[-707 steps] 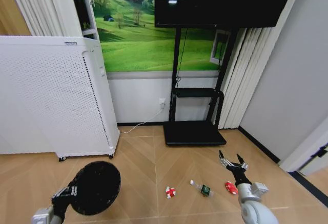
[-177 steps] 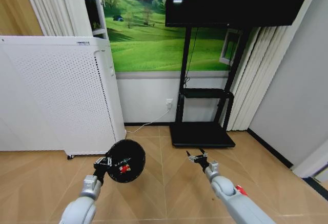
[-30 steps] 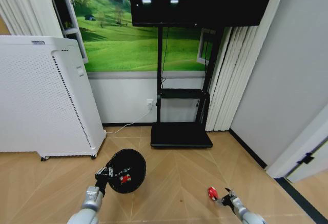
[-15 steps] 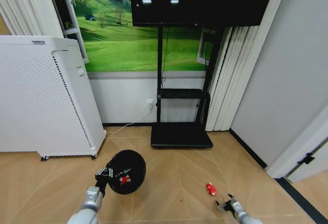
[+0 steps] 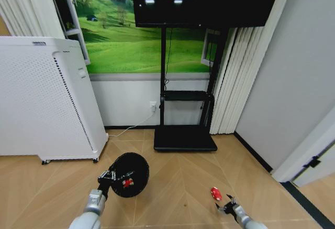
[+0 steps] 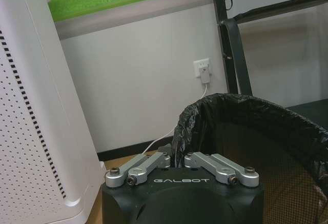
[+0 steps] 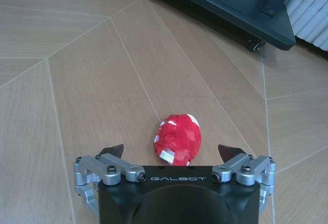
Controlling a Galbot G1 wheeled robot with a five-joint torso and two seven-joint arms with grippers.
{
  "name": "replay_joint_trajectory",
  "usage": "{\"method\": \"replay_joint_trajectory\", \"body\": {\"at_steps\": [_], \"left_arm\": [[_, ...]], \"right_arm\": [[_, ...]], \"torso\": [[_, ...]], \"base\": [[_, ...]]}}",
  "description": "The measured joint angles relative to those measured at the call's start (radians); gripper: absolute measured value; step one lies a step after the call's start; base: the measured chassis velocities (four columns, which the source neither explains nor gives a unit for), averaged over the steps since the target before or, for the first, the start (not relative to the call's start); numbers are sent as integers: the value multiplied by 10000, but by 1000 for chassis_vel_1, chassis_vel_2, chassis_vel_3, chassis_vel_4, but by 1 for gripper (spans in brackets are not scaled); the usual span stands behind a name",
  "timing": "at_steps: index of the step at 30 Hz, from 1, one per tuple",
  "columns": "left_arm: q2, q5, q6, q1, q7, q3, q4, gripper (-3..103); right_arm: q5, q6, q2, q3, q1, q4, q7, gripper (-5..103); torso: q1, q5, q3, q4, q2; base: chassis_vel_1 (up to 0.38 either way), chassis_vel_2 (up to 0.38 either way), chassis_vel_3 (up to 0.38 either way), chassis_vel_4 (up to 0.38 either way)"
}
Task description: Pick up the trash bin and place the garbage on the floor into it.
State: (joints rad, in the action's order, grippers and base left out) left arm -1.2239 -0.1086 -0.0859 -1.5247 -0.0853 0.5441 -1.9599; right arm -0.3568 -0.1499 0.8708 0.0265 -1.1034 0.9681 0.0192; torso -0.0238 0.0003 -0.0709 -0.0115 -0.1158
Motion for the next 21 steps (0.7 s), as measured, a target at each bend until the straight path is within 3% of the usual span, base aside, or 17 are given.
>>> {"method": "replay_joint_trajectory", "body": {"at_steps": [21], "left_arm": [[20,27,37,-106,-2,56,40,7]], "right_arm": [[437,-182,948,517,1463,-2468,17,100]], "torso": [[0,-3,-1,1,1]], "base": [[0,0,0,0]]}}
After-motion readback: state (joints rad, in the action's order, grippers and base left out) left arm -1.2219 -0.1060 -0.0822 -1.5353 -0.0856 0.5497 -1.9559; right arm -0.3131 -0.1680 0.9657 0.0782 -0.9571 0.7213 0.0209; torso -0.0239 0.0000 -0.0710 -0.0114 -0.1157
